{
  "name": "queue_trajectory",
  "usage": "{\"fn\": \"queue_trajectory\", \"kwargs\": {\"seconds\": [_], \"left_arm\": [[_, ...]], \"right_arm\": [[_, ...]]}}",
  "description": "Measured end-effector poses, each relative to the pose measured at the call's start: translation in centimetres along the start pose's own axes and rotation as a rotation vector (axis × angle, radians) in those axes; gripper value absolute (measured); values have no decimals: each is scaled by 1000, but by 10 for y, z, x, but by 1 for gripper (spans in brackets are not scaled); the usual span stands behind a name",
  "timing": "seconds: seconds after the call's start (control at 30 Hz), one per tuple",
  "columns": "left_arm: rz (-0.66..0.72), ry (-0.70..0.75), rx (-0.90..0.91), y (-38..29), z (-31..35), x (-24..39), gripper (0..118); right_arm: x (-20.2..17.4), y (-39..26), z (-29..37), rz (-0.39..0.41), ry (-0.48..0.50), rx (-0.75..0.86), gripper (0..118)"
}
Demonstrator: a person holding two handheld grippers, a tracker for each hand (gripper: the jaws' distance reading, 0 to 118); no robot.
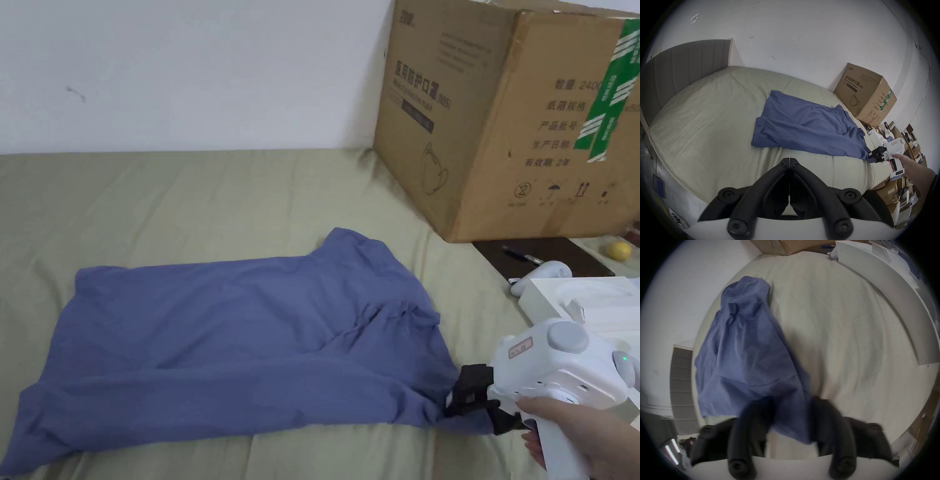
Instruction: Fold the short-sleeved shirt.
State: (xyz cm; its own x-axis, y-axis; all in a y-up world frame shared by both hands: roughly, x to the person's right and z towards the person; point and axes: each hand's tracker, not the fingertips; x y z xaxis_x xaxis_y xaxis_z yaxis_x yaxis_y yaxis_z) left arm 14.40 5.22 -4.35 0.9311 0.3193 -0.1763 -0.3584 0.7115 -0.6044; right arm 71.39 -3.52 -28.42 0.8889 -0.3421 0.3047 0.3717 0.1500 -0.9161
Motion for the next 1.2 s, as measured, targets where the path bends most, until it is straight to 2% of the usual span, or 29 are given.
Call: {"fn": "queue_trajectory", "kwargs": {"seconds": [0.03,0.1,0.17,0.3,0.33,0.43,0.47,0.5,0.53,0.57,0.6,0.63,0.67,0.7,0.8,0.97,1.07,1.1,1.13,1.17,1.2], "left_arm": [[6,3,-7,-1,-2,-2,0],[15,17,-21,-3,-7,-5,0],[28,28,-32,-5,-11,-10,0],[88,23,-60,1,-19,-21,0],[110,15,-81,7,-25,-27,0],[171,-15,-184,31,-58,-52,1],[156,14,-206,39,-69,-58,7],[143,54,-212,47,-78,-59,26],[129,57,-227,54,-88,-61,49],[131,54,-234,59,-98,-65,78],[133,61,-248,63,-109,-69,113],[108,99,-257,64,-118,-68,116],[53,181,-224,66,-124,-70,114],[43,197,-231,68,-136,-69,114],[-66,324,-346,69,-171,-71,114],[-247,345,-427,56,-210,-57,114],[-267,351,-427,56,-209,-46,114],[-239,315,-438,58,-207,-45,111],[-214,272,-433,60,-204,-44,100],[-192,231,-428,64,-198,-40,85],[-211,247,-415,66,-193,-34,63]], "right_arm": [[1,1,2,13,-14,30,36],[2,-2,8,17,43,106,9],[0,-2,16,20,44,156,9],[-20,-33,47,137,26,230,8],[-13,-11,37,152,39,207,8],[-19,-10,46,207,43,212,8],[-25,-17,50,229,41,206,8],[-27,-18,50,253,35,191,8],[-28,-19,47,266,24,189,8],[-29,-19,44,281,12,186,8],[-28,-14,38,296,-2,177,8],[-28,-12,33,300,-15,174,8],[-29,-11,30,297,-18,168,8],[-29,-10,26,295,-17,162,8],[-33,-14,21,284,2,143,8],[-38,-11,8,336,-19,119,8],[-44,-17,8,352,-24,118,8],[-44,-17,6,357,-24,115,8],[-44,-16,5,361,-25,114,8],[-44,-16,5,365,-27,115,8],[-45,-16,4,367,-29,116,8]]}}
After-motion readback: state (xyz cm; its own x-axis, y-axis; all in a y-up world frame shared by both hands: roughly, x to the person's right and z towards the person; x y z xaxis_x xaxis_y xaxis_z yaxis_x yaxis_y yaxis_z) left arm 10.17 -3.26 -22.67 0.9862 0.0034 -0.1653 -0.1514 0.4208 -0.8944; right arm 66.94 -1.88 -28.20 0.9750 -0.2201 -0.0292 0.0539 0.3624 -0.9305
